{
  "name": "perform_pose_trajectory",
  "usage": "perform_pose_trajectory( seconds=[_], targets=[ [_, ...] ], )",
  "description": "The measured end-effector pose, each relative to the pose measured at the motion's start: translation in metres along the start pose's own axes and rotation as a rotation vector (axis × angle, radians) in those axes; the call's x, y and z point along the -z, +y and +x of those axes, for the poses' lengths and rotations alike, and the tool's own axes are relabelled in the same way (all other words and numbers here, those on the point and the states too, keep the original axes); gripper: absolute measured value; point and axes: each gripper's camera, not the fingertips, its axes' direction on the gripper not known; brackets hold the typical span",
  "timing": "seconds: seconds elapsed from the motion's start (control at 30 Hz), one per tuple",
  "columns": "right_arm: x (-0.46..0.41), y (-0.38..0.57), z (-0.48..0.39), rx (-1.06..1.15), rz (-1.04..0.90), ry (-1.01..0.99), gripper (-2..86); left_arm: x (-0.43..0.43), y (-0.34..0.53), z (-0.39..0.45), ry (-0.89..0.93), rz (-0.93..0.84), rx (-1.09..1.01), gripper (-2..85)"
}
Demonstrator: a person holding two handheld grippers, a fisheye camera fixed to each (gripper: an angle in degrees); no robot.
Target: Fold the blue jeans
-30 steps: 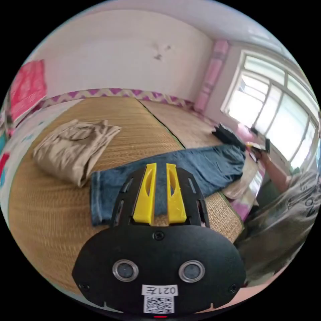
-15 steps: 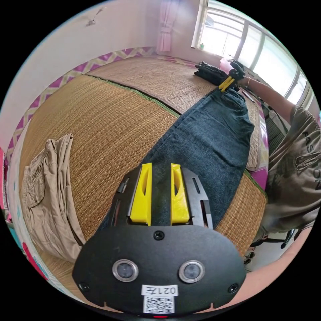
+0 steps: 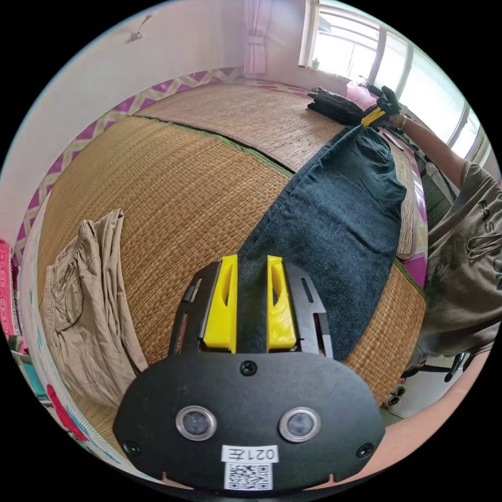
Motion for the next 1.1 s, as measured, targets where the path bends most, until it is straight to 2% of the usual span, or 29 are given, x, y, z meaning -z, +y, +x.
perform_pose_trajectory(
  seconds=[0.13, 0.33, 0.4, 0.53, 0.63, 0.7, 0.83, 0.97, 1.03, 1.1],
  targets=[
    [0.016, 0.008, 0.010, -0.011, 0.003, 0.000, -1.0, 0.010, 0.005, 0.006, -0.040, -0.013, -0.023, 0.7],
    [0.072, 0.035, -0.003, 0.028, 0.061, 0.025, -1.0, 0.100, 0.055, 0.046, -0.011, 0.194, -0.079, -0.8],
    [0.105, 0.058, -0.022, 0.042, 0.130, 0.040, -1.0, 0.148, 0.089, 0.094, -0.061, 0.269, -0.125, -0.9],
    [0.153, 0.101, -0.056, 0.046, 0.254, 0.114, -1.0, 0.192, 0.131, 0.135, -0.212, 0.391, -0.082, -1.0],
    [0.161, 0.100, -0.057, 0.018, 0.259, 0.176, -1.0, 0.188, 0.122, 0.124, -0.263, 0.360, -0.018, -1.0],
    [0.161, 0.100, -0.057, 0.016, 0.211, 0.191, -1.0, 0.179, 0.115, 0.118, -0.286, 0.259, -0.046, -1.0],
    [0.188, 0.133, -0.095, 0.056, 0.216, 0.173, -1.0, 0.211, 0.155, 0.145, -0.240, 0.299, -0.113, -1.0],
    [0.204, 0.186, -0.154, 0.100, 0.233, 0.086, -1.0, 0.253, 0.259, 0.209, -0.091, 0.425, -0.155, -0.9],
    [0.188, 0.219, -0.186, 0.098, 0.165, 0.004, -1.0, 0.251, 0.300, 0.232, 0.016, 0.415, -0.138, -0.9],
    [0.165, 0.238, -0.200, 0.064, 0.076, -0.009, -1.0, 0.238, 0.355, 0.250, 0.043, 0.409, -0.020, -1.0]
  ],
)
